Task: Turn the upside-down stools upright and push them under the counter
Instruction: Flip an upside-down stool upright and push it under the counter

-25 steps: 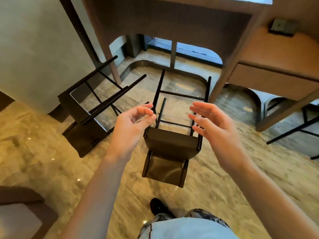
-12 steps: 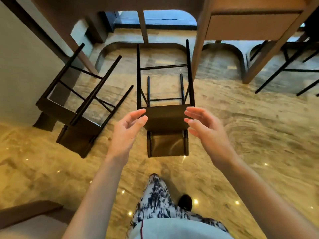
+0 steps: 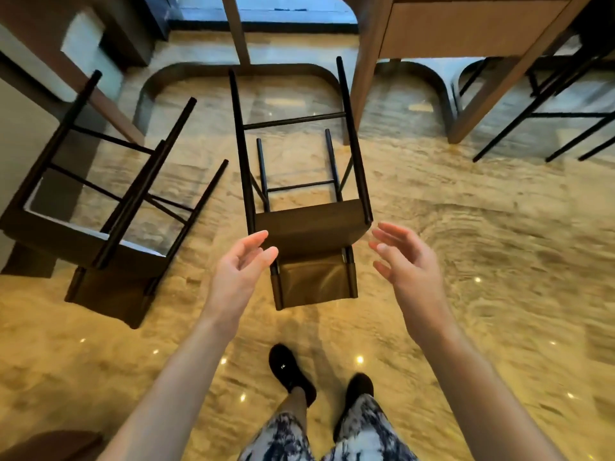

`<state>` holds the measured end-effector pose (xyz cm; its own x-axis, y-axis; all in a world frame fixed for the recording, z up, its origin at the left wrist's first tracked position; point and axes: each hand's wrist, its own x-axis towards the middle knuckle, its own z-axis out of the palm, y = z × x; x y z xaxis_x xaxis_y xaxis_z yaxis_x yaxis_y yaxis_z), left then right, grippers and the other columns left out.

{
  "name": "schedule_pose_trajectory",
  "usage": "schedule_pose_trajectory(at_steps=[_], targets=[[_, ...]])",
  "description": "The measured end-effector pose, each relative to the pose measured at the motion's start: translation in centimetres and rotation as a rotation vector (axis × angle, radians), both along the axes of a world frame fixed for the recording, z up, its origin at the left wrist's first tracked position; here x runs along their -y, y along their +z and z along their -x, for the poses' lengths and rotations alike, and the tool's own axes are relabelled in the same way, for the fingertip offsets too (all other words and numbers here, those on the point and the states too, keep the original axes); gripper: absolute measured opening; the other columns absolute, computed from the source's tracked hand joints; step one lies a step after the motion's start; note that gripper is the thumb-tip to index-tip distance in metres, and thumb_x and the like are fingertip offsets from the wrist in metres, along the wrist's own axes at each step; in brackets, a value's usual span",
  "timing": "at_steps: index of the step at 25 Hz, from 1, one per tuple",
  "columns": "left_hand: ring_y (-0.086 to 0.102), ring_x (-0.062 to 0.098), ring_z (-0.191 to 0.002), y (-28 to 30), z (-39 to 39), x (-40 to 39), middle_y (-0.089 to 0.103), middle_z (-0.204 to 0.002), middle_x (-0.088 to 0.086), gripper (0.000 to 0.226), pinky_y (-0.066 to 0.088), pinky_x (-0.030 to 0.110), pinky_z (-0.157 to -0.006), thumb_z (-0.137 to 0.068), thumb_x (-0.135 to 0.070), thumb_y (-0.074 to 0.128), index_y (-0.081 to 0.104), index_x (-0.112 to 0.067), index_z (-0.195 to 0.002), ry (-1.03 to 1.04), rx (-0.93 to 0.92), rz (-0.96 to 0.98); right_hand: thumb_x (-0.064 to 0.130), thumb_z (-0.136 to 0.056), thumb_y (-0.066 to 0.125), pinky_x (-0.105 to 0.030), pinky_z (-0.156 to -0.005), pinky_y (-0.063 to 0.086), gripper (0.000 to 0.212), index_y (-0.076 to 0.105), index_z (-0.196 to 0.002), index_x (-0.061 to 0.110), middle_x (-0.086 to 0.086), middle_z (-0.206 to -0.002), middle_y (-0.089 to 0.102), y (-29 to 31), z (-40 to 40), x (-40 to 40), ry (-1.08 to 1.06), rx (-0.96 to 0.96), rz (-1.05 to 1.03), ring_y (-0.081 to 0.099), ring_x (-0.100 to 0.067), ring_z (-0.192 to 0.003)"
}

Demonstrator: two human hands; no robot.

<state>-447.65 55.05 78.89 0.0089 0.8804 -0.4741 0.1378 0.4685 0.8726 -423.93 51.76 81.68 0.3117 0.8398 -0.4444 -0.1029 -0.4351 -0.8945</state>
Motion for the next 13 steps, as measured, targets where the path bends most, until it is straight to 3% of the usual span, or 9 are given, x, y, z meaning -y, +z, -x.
schedule_pose_trajectory(at_steps=[4,8,13], targets=[[0.051,0.004,-0.129,-5.0,-0.4,-1.8,0.059,-0.135,-0.015,0.042,0.042,0.028,-0.107,-0.089,-0.035,0.071,0.061,-0.034,-0.130,0.012,0.006,0.041,0.013,-0.097,0.058,-0.042,-0.100,0.051,0.030,0.064,-0.124,0.025,0.009,-0.120,0.068,-4.8,0.2,-1.3,-0.047,0.001,0.058,0.064,-0.006,-0.113],[0.051,-0.003,-0.127,-10.7,-1.0,-2.4,0.056,-0.137,-0.020,0.058,0.041,0.027,-0.106,-0.076,-0.055,0.069,0.058,-0.041,-0.131,0.041,-0.010,0.084,0.017,-0.097,0.060,-0.039,-0.102,0.050,0.029,0.064,-0.123,0.028,0.011,-0.120,0.068,-10.8,-1.5,-3.1,-0.028,-0.012,0.133,0.062,-0.005,-0.115],[0.054,-0.002,-0.123,-19.2,-1.7,-2.4,0.058,-0.131,-0.022,0.059,0.042,0.037,-0.109,-0.070,-0.063,0.068,0.060,-0.043,-0.125,0.195,-0.057,0.146,0.018,-0.094,0.064,-0.040,-0.102,0.050,0.030,0.064,-0.123,0.028,0.010,-0.119,0.068,-18.8,-4.0,-5.2,0.008,0.066,0.181,0.062,-0.004,-0.114]])
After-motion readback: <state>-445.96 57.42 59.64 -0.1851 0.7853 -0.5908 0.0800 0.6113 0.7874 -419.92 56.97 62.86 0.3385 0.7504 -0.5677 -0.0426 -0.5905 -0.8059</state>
